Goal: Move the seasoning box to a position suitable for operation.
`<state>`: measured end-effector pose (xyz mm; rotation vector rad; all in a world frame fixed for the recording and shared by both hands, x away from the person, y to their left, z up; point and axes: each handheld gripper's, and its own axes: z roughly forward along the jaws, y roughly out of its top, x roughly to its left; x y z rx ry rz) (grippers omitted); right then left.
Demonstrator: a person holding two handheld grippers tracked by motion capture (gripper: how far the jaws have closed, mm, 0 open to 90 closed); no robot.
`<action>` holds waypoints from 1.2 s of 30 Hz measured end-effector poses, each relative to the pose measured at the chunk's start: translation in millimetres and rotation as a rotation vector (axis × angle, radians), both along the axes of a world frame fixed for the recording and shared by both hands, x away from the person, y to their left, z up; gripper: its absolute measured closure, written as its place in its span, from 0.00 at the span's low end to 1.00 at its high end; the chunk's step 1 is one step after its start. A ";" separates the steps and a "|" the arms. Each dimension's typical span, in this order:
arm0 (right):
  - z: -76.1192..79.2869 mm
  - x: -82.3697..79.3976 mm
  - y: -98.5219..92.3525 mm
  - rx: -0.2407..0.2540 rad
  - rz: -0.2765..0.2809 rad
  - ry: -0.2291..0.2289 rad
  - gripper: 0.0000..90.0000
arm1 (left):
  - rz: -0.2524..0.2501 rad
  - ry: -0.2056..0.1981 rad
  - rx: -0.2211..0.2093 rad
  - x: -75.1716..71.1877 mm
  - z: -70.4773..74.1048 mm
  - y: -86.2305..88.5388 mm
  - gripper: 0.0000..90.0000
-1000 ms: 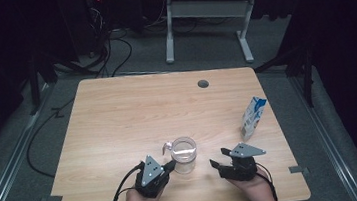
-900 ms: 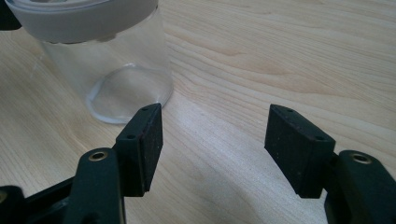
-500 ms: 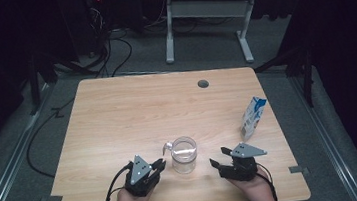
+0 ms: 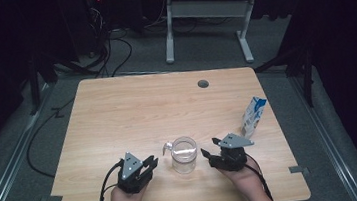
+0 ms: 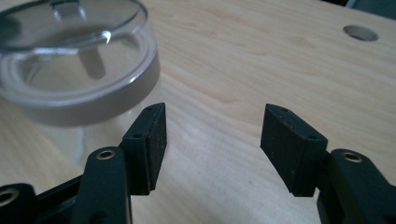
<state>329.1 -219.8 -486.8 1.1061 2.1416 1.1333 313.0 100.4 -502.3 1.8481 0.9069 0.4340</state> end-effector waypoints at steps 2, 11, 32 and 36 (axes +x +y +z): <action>2.7 2.5 0.9 0.002 -0.010 -0.017 0.46 | 0.003 -0.002 -0.004 0.0 1.1 0.2 0.87; 6.2 -5.0 -4.5 0.030 0.016 -0.030 0.56 | 0.010 -0.030 -0.012 -0.6 12.7 -2.6 0.93; 2.3 -12.6 -0.8 0.033 0.047 0.004 0.59 | 0.026 -0.063 -0.013 11.6 33.8 -19.2 0.98; 2.6 -13.7 -0.8 0.037 0.051 -0.002 0.61 | 0.033 -0.066 -0.014 16.7 36.1 -24.6 0.99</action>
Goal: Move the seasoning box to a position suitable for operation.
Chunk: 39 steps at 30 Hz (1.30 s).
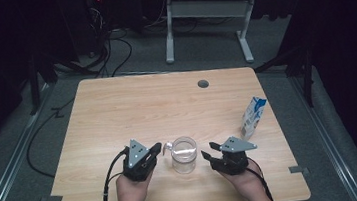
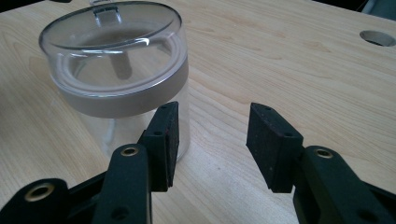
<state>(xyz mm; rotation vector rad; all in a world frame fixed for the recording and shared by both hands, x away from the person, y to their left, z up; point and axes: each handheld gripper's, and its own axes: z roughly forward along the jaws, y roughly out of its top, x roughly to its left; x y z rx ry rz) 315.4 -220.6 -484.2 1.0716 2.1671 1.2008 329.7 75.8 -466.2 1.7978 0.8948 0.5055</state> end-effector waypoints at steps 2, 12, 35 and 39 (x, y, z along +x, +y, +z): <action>0.0 -0.5 0.2 0.001 0.001 -0.001 0.61 | 0.000 0.001 0.002 2.7 1.1 -2.0 1.00; -0.3 -1.2 0.7 0.007 0.014 -0.003 0.65 | -0.011 -0.006 0.007 9.1 8.4 -13.6 1.00; 0.1 -4.5 2.6 0.017 0.039 -0.013 0.87 | -0.014 -0.001 0.009 12.8 4.5 -21.7 1.00; 0.2 -5.2 3.2 0.019 0.045 -0.018 0.91 | -0.013 -0.005 0.012 12.6 4.2 -22.1 1.00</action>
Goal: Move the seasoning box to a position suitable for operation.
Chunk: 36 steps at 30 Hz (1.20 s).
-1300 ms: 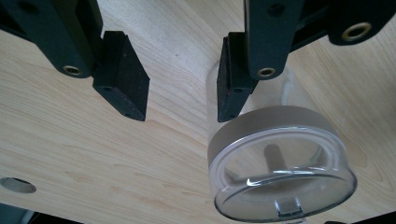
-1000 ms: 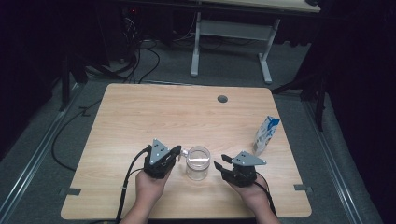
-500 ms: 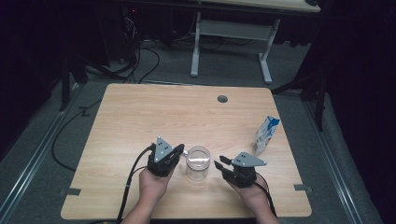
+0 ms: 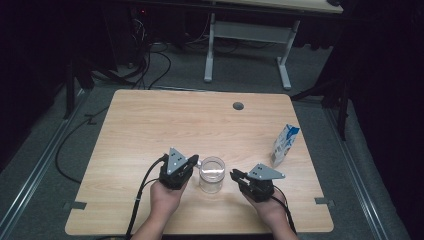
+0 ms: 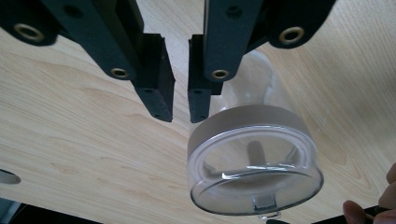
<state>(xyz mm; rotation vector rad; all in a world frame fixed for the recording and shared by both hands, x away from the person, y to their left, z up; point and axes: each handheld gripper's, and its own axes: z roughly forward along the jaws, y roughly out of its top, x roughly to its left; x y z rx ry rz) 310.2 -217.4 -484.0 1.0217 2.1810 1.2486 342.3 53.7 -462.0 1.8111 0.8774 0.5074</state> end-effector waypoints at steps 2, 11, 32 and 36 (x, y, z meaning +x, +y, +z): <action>0.1 -0.7 0.8 -0.003 0.002 -0.007 0.95 | 0.001 -0.004 0.002 -0.3 -0.2 -0.1 1.00; 2.2 -3.6 3.0 -0.009 0.013 -0.028 1.00 | 0.004 -0.016 0.009 -1.3 -0.8 -1.1 1.00; 3.1 -5.1 5.2 -0.008 0.023 -0.033 1.00 | 0.011 -0.024 0.014 -2.2 -2.2 -1.5 1.00; 3.6 -5.4 5.1 -0.008 0.025 -0.036 1.00 | 0.013 -0.013 0.012 -1.1 -4.4 0.1 1.00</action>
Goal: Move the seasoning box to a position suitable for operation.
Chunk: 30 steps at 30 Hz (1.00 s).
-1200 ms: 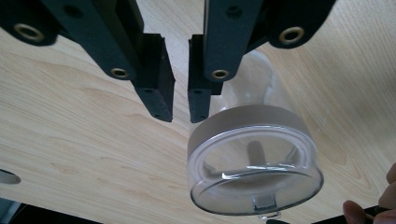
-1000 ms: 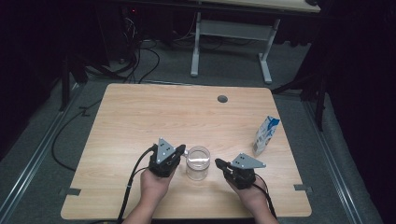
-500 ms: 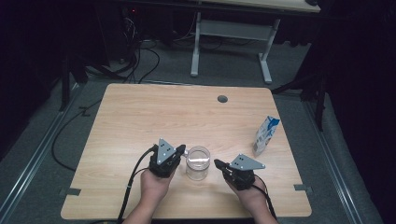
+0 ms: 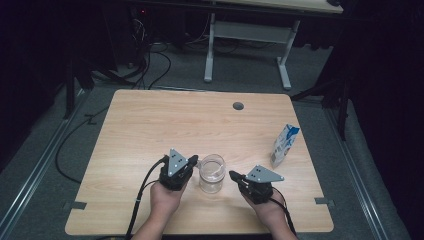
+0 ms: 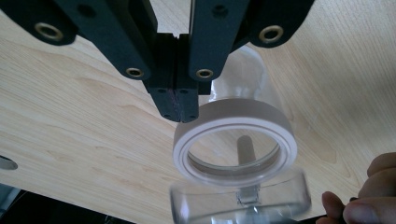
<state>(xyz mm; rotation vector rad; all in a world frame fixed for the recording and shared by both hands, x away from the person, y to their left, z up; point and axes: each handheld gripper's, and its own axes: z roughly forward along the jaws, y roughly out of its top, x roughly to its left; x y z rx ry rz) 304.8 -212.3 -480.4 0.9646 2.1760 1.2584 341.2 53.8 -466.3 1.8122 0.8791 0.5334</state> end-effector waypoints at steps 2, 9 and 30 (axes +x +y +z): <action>0.8 -0.5 0.3 0.005 0.000 -0.007 1.00 | 0.001 0.003 -0.005 0.0 -0.5 0.1 1.00; 6.9 -4.8 6.2 0.030 0.026 -0.039 1.00 | -0.001 -0.001 -0.005 0.0 -0.3 0.3 1.00; 15.2 -9.8 16.8 0.055 0.050 -0.055 1.00 | -0.023 -0.012 -0.048 -26.7 -11.2 16.6 1.00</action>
